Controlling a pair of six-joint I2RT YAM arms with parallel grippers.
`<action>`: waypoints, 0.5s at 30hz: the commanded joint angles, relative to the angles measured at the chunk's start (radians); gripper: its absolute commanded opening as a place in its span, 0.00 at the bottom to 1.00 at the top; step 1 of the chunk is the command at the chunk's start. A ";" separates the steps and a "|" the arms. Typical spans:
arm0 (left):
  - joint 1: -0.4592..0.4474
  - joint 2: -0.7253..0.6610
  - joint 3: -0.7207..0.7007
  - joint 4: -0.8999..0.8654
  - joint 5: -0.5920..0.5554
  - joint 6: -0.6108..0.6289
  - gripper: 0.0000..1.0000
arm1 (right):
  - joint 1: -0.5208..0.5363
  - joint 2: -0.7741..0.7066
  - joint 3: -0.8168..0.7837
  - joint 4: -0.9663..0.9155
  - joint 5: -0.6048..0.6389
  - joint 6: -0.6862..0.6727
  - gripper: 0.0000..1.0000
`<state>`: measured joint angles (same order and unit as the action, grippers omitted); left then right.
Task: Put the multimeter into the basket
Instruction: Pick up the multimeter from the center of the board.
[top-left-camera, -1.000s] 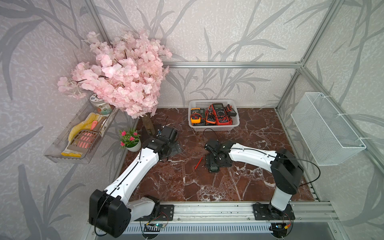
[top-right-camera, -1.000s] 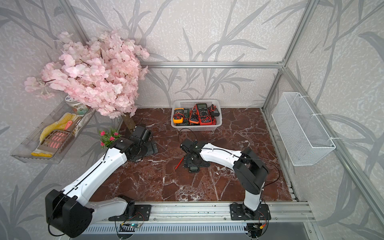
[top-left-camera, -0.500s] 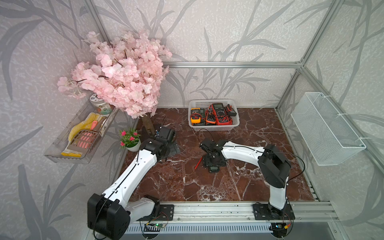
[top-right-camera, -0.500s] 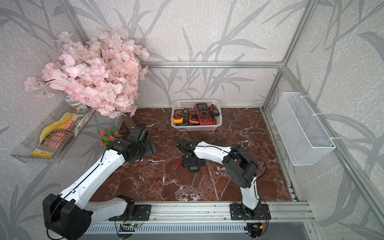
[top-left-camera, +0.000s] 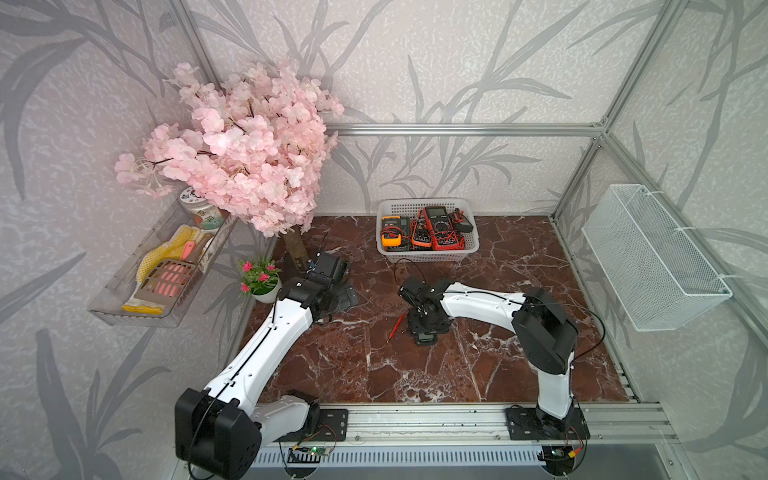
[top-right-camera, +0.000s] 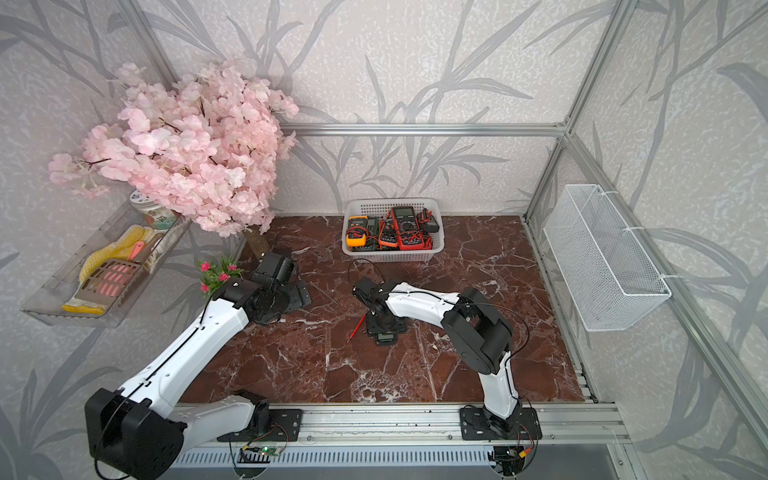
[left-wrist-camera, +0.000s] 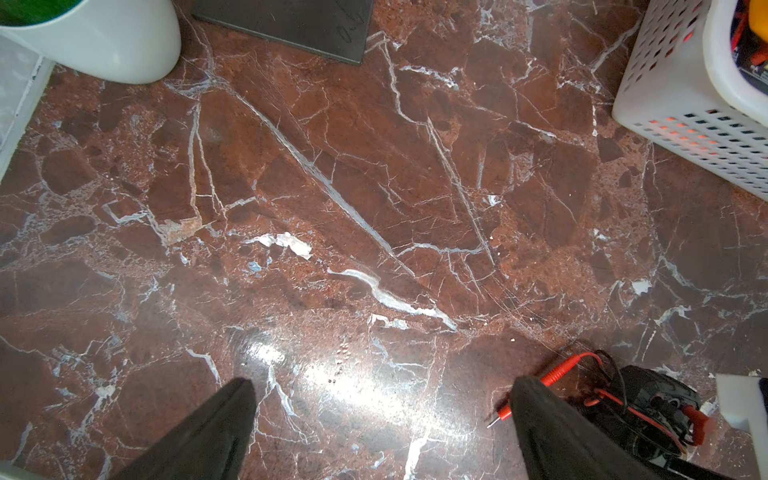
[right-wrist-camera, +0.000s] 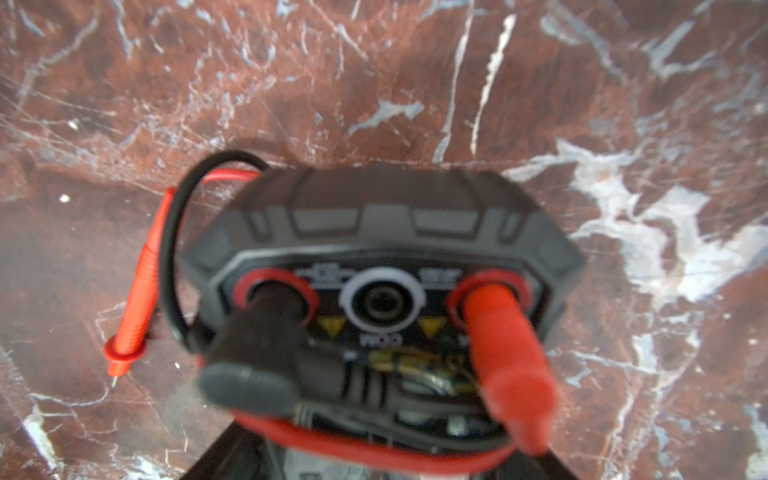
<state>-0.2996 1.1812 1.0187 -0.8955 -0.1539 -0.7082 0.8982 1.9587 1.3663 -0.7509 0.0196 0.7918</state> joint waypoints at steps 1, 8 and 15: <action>0.009 -0.009 0.012 0.006 -0.001 0.004 1.00 | -0.008 -0.046 0.042 -0.070 0.031 -0.028 0.55; 0.018 0.017 0.043 0.013 -0.015 0.016 1.00 | -0.061 -0.122 0.125 -0.128 0.037 -0.104 0.54; 0.024 0.047 0.063 0.021 -0.029 0.023 1.00 | -0.144 -0.154 0.288 -0.182 0.025 -0.200 0.54</action>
<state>-0.2848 1.2148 1.0485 -0.8791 -0.1608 -0.7059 0.7822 1.8462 1.5963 -0.8867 0.0315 0.6533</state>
